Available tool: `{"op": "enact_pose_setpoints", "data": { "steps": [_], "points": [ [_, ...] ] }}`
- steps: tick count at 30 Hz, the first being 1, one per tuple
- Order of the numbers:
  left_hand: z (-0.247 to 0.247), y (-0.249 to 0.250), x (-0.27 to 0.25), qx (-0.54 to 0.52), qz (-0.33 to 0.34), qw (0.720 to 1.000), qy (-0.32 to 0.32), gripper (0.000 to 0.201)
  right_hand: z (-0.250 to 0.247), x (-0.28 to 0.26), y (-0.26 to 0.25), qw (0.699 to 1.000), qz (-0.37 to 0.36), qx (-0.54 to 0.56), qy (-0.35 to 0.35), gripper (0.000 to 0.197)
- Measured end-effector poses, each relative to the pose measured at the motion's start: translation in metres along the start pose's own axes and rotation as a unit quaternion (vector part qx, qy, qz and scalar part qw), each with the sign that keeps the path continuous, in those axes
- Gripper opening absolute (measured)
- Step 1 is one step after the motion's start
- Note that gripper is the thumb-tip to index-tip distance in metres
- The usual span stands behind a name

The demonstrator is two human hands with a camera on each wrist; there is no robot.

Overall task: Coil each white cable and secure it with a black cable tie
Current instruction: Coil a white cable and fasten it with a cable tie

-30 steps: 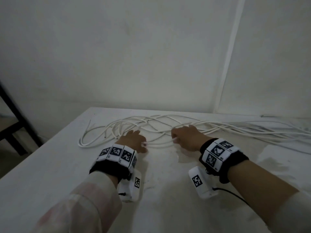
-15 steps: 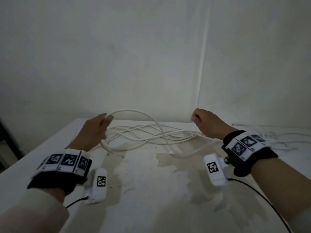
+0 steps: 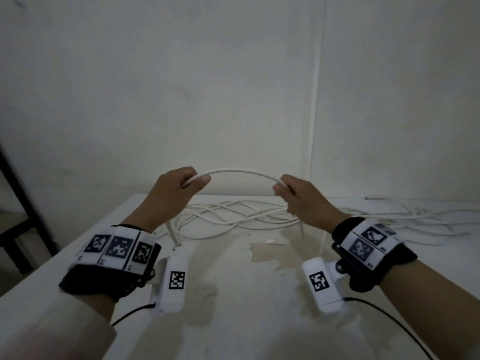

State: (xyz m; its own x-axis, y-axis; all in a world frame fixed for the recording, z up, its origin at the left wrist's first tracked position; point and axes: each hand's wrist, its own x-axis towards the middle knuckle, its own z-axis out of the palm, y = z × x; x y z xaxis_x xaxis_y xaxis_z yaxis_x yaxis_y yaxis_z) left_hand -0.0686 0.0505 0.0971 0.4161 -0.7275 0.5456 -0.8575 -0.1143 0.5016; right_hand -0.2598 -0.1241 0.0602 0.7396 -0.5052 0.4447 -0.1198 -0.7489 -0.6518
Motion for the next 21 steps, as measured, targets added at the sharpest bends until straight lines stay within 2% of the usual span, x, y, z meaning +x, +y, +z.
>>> {"op": "enact_pose_setpoints", "data": {
  "steps": [3,6,9,12,15,17,21],
  "points": [
    [-0.008,-0.010,-0.006,-0.001,-0.038,0.998,-0.046,0.036,-0.019,0.001,0.010,0.999,0.004,-0.038,0.033,0.026],
    [-0.011,-0.019,-0.012,0.015,-0.055,0.998,-0.042,0.035,-0.035,0.002,0.021,0.993,0.021,-0.090,0.074,0.017],
    [-0.014,-0.033,-0.017,0.016,-0.086,0.996,-0.036,0.032,-0.046,-0.002,0.030,0.977,0.051,-0.191,0.083,0.017],
    [-0.013,-0.044,-0.021,-0.015,-0.116,0.988,-0.096,0.030,-0.046,-0.007,0.033,0.957,0.063,-0.270,0.085,0.022],
    [-0.012,-0.049,-0.024,-0.054,-0.152,0.973,-0.162,0.029,-0.043,-0.005,0.037,0.951,0.071,-0.287,0.094,0.024],
    [-0.012,-0.048,-0.023,-0.083,-0.188,0.966,-0.157,0.030,-0.043,-0.001,0.040,0.949,0.079,-0.290,0.094,0.025],
    [-0.013,-0.044,-0.021,-0.178,-0.213,0.957,-0.083,0.033,-0.043,-0.001,0.038,0.924,0.051,-0.373,0.061,0.033]
  ]
}}
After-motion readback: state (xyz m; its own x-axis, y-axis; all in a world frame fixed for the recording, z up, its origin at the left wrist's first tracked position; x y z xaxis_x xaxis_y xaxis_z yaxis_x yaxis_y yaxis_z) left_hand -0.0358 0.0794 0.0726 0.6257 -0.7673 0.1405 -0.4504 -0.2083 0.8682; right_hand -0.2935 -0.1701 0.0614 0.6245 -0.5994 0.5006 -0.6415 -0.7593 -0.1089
